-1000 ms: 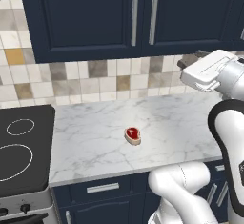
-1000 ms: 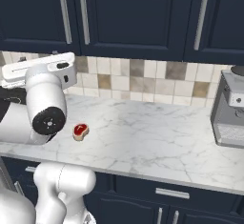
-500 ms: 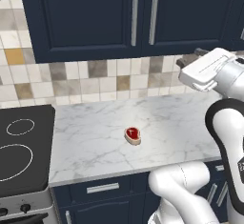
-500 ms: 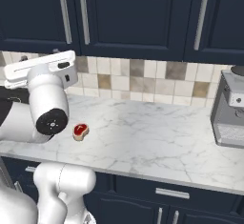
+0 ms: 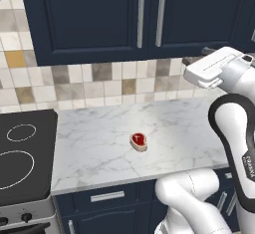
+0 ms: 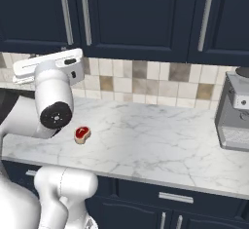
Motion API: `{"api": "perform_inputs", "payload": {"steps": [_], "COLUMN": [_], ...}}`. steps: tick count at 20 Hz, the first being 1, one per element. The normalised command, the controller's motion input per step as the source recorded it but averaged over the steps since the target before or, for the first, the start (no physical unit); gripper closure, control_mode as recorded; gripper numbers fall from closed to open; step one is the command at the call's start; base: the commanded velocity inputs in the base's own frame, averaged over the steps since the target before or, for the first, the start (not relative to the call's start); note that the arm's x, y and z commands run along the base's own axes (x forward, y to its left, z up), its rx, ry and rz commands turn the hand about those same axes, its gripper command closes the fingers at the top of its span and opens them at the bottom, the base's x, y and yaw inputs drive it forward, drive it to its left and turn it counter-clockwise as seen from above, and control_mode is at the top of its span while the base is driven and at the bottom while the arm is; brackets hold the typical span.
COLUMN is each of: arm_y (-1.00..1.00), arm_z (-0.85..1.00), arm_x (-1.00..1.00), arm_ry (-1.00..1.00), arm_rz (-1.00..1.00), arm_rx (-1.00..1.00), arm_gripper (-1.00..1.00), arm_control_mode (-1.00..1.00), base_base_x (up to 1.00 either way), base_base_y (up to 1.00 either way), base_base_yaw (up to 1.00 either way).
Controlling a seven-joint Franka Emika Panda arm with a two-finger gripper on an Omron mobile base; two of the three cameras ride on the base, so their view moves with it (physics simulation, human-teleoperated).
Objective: Retrieve the tupperware from the cabinet, then place the raw meat into the tupperware to avoid contamination.
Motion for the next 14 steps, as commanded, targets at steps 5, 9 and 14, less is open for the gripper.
{"api": "perform_inputs", "payload": {"steps": [5, 9, 14], "arm_y": [0.0, -0.03, -0.06], "arm_z": [-0.01, -0.05, -0.1], "arm_x": [0.42, 0.4, 0.35], "arm_ry": [0.0, 0.0, -0.01], "arm_rz": [-0.05, -0.01, -0.02], "arm_rx": [-0.02, 0.0, 0.0], "arm_gripper": [-1.0, -1.0, -1.0], "arm_control_mode": [-1.0, -1.0, -1.0], "base_base_x": [0.0, 0.0, 0.0], "base_base_y": [0.0, 0.0, 0.0], "base_base_yaw": [0.0, 0.0, 0.0]}}
